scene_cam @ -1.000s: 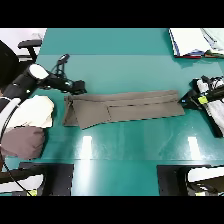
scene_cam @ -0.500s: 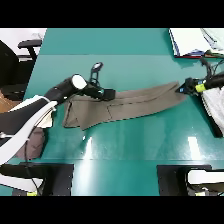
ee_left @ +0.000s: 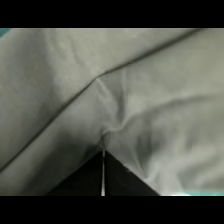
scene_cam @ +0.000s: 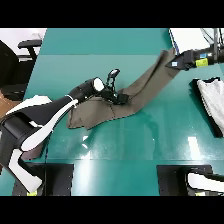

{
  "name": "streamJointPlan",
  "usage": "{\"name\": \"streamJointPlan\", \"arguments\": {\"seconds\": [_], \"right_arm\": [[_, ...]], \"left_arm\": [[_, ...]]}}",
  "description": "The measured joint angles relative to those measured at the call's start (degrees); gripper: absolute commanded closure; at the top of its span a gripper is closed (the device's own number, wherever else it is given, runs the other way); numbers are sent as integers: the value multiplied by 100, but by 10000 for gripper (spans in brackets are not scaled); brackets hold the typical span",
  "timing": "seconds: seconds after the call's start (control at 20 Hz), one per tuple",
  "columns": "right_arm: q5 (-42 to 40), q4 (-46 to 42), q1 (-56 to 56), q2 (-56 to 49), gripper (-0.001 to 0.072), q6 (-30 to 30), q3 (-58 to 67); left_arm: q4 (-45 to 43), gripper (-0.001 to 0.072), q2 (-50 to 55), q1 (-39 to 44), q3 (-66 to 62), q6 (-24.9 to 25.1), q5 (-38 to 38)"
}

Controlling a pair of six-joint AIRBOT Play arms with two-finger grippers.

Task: Fold the shirts.

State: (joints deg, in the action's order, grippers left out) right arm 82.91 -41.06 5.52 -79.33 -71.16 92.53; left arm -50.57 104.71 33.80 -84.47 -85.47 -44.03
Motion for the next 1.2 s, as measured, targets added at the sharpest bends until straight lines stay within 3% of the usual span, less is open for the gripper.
{"name": "streamJointPlan", "arguments": {"seconds": [0.45, 0.8, 0.85, 0.9, 0.95, 1.2], "right_arm": [[-496, 118, 1541, 50, 700, -98, 520], [-1504, 297, 2896, -289, 696, -79, 557], [-1668, 413, 3154, -463, 616, -11, 557], [-1840, 522, 3397, -647, 400, 81, 560], [-2031, 638, 3661, -855, 271, 184, 562], [-2240, 680, 4415, -1580, 255, 437, 562]], "left_arm": [[-505, 678, 13, -267, -431, -192, -697], [-1357, 678, -1847, -1794, -726, -136, -1464], [-1537, 678, -2210, -2076, -741, -127, -1486], [-1690, 678, -2524, -2317, -743, -125, -1554], [-1825, 678, -2841, -2553, -748, -120, -1589], [-2151, 678, -3818, -3324, -761, -109, -1672]]}}
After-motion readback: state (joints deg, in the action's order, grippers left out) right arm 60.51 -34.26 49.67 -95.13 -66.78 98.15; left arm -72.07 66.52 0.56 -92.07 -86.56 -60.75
